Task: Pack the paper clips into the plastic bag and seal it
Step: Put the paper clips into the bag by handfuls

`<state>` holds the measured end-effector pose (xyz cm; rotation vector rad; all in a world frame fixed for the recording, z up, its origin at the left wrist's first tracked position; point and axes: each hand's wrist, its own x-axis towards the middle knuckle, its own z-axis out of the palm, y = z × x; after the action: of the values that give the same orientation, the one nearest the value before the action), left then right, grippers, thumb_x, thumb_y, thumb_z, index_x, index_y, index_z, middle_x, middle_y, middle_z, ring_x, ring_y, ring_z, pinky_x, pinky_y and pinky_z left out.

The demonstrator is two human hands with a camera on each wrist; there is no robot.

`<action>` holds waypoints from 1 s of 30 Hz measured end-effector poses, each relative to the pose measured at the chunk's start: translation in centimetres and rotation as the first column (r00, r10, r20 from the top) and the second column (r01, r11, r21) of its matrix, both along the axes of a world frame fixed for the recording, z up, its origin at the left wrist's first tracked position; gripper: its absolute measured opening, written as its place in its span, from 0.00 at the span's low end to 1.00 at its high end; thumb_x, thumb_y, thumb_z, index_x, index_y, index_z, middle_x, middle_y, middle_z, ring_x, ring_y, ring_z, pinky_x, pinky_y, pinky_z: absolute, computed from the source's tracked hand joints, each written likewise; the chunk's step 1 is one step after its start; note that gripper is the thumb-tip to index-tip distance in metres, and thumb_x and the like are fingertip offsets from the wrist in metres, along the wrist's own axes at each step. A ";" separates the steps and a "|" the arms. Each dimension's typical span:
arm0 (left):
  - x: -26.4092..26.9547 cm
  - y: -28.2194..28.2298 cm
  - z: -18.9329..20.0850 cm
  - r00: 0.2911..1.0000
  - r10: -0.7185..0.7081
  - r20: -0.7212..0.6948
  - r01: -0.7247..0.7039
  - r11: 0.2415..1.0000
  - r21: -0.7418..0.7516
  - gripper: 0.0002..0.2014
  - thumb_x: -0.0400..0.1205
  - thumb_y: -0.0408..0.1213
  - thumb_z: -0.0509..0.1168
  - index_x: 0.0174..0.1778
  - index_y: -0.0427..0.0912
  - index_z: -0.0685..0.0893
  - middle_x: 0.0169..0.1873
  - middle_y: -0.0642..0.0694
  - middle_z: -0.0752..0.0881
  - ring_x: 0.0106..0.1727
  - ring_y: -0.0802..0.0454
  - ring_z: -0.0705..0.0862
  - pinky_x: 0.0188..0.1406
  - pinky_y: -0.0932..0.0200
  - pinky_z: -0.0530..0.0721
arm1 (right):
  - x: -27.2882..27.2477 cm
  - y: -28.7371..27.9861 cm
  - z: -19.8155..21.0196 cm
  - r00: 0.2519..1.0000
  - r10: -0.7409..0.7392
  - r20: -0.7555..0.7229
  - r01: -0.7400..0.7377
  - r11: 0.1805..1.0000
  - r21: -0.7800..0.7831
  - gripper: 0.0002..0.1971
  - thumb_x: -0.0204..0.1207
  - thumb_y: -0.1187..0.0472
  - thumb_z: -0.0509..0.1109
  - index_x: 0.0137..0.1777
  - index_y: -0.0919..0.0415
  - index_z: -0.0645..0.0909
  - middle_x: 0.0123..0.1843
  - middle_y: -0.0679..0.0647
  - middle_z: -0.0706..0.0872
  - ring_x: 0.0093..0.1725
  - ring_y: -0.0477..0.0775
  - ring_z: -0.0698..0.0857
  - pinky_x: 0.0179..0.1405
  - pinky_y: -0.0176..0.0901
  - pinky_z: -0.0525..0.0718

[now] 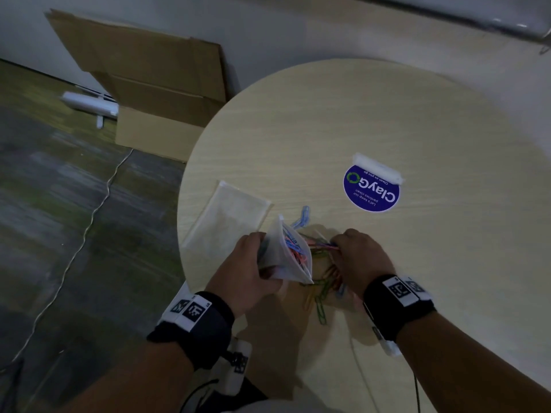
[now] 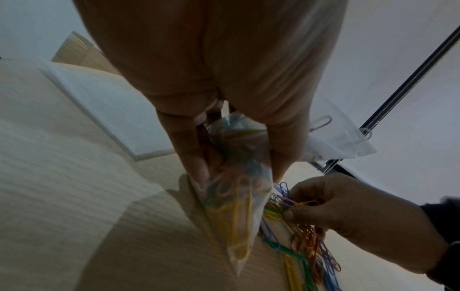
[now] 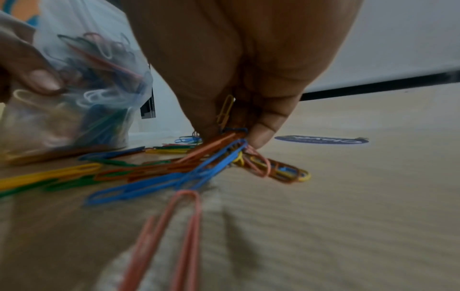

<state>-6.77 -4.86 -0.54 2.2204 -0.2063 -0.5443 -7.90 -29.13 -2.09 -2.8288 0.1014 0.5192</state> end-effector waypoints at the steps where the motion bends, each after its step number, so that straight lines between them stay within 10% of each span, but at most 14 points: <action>1: 0.0 -0.1 0.1 1.000 0.001 0.002 -0.001 1.000 0.002 0.34 0.72 0.42 0.79 0.71 0.46 0.72 0.63 0.48 0.77 0.62 0.52 0.81 0.59 0.56 0.82 | -0.1 -0.1 0.1 1.000 0.004 -0.002 -0.004 1.000 -0.011 0.11 0.78 0.57 0.64 0.55 0.58 0.83 0.51 0.59 0.82 0.53 0.64 0.82 0.49 0.51 0.78; 8: 0.0 -0.5 0.3 1.000 0.001 -0.024 -0.001 1.000 0.010 0.35 0.73 0.44 0.79 0.73 0.47 0.70 0.67 0.48 0.76 0.65 0.50 0.81 0.63 0.51 0.83 | -1.5 -1.4 3.7 0.987 -0.151 0.062 0.141 0.980 0.139 0.09 0.77 0.55 0.68 0.51 0.55 0.87 0.48 0.57 0.88 0.51 0.61 0.85 0.46 0.47 0.77; 14: -0.2 -0.8 0.5 0.999 0.024 -0.031 -0.023 0.999 0.033 0.39 0.73 0.44 0.80 0.77 0.47 0.68 0.70 0.49 0.74 0.69 0.50 0.79 0.66 0.54 0.81 | -1.7 -0.7 10.5 0.953 -0.291 0.084 0.228 0.873 0.431 0.02 0.74 0.54 0.74 0.42 0.48 0.88 0.33 0.42 0.88 0.32 0.32 0.82 0.35 0.34 0.76; 30: -0.2 -1.3 -0.2 1.000 0.021 -0.021 -0.021 1.000 -0.001 0.36 0.69 0.46 0.80 0.69 0.55 0.68 0.63 0.49 0.76 0.62 0.45 0.83 0.61 0.42 0.84 | 1.9 4.7 11.1 0.995 0.104 -0.004 -0.102 0.980 0.168 0.12 0.71 0.53 0.71 0.50 0.57 0.89 0.49 0.59 0.90 0.52 0.61 0.85 0.50 0.51 0.80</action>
<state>-6.95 -6.11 -0.79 2.2126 -0.1720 -0.5554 -6.04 -24.43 8.97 -2.6767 -0.0834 0.5406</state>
